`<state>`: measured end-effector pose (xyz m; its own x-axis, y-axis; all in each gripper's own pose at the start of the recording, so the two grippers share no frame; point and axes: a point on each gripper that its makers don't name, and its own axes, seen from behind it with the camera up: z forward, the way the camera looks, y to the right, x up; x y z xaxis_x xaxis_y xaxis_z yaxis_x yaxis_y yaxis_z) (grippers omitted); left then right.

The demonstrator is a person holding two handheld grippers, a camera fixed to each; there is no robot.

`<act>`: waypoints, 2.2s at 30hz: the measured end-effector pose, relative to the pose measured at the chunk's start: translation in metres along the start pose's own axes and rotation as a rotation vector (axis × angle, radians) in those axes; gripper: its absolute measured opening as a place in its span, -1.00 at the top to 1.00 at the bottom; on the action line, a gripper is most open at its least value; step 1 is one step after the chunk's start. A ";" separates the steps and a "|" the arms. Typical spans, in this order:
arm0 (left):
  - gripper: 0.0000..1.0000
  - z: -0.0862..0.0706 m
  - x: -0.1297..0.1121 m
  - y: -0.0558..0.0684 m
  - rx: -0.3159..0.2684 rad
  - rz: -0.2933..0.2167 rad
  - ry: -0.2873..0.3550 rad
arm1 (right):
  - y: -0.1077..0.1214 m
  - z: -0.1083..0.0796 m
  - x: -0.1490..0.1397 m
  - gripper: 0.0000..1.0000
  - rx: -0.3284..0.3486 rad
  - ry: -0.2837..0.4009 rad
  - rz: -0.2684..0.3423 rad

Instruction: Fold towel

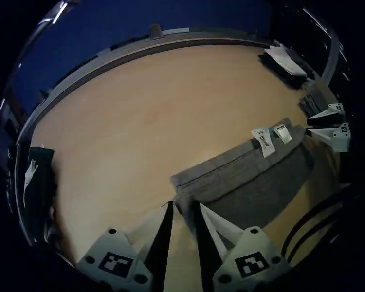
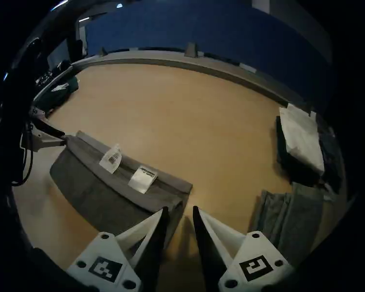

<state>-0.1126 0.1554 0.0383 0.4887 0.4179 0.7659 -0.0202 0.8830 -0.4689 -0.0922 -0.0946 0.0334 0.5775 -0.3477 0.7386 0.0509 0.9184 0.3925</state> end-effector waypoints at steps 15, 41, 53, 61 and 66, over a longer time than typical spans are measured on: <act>-0.41 0.003 0.012 -0.020 0.051 -0.042 0.017 | 0.026 0.009 0.013 -0.19 -0.085 0.028 0.006; -0.83 -0.047 0.006 -0.026 0.066 -0.150 0.105 | 0.025 -0.026 0.017 -1.00 -0.066 0.103 0.037; -0.83 -0.077 -0.038 -0.014 0.054 -0.214 0.121 | -0.001 -0.041 -0.013 -1.00 -0.005 0.087 0.014; -0.83 -0.097 -0.069 -0.002 0.046 -0.237 0.124 | -0.021 -0.054 -0.039 -1.00 0.028 0.065 -0.004; -0.83 -0.101 -0.082 -0.001 0.054 -0.246 0.123 | -0.025 -0.058 -0.051 -1.00 0.032 0.051 -0.005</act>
<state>-0.0641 0.0985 -0.0686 0.5870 0.1637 0.7929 0.0675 0.9661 -0.2494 -0.0760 -0.0888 -0.0460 0.6181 -0.3411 0.7082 0.0277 0.9099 0.4140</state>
